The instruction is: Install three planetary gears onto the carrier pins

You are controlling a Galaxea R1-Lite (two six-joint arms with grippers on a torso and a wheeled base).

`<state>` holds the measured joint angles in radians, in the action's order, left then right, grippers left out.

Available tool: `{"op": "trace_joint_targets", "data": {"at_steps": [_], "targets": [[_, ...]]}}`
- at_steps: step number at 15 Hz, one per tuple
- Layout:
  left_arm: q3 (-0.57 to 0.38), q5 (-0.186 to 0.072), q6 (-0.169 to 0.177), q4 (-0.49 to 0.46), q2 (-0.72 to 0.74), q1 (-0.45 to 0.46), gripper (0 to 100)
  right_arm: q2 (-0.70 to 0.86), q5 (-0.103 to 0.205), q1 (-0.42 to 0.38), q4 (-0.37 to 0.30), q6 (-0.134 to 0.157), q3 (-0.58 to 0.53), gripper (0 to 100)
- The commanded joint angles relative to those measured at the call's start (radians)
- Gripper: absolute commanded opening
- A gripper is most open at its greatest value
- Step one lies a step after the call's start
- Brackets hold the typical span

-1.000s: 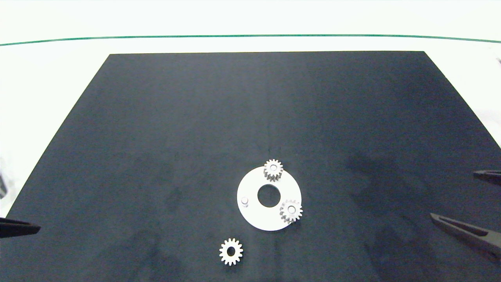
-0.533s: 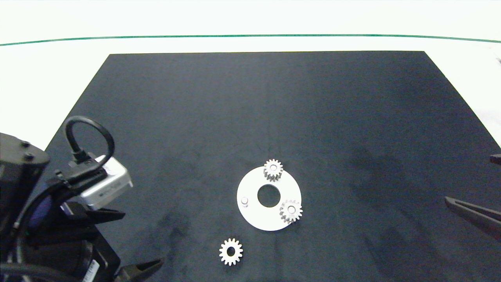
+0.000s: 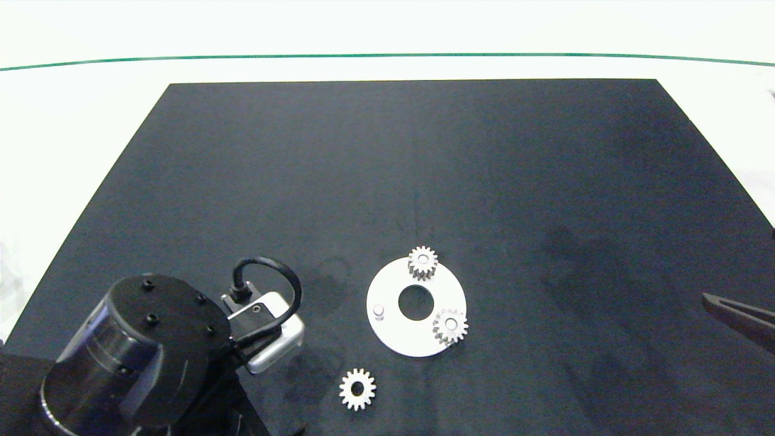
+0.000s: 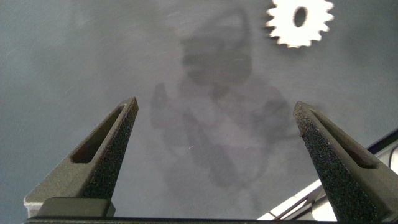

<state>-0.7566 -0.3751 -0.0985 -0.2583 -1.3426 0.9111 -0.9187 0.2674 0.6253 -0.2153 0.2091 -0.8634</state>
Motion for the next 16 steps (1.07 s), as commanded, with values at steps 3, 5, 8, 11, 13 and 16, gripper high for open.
{"op": "trace_joint_targets", "data": {"at_steps": [3,5,8,11,13,16], "targets": [[-0.006,-0.015,-0.04,0.065,-0.11,0.086,100,0.006,0.003,-0.001,-0.001,0.003,-0.003,100],[-0.009,-0.015,-0.04,0.123,-0.167,0.103,100,0.009,0.001,-0.001,-0.001,0.003,-0.003,100],[-0.036,-0.013,-0.047,0.185,-0.241,0.12,100,0.009,0.001,0.001,-0.001,0.003,-0.003,100],[-0.075,-0.013,-0.053,0.183,-0.296,0.114,100,0.009,0.001,0.001,-0.001,0.003,-0.005,100],[-0.09,-0.013,-0.055,0.18,-0.299,0.114,100,0.009,-0.002,0.001,-0.001,0.004,-0.005,100],[-0.09,-0.011,-0.056,0.177,-0.313,0.112,100,0.009,-0.007,0.001,-0.001,0.004,-0.005,100]]}}
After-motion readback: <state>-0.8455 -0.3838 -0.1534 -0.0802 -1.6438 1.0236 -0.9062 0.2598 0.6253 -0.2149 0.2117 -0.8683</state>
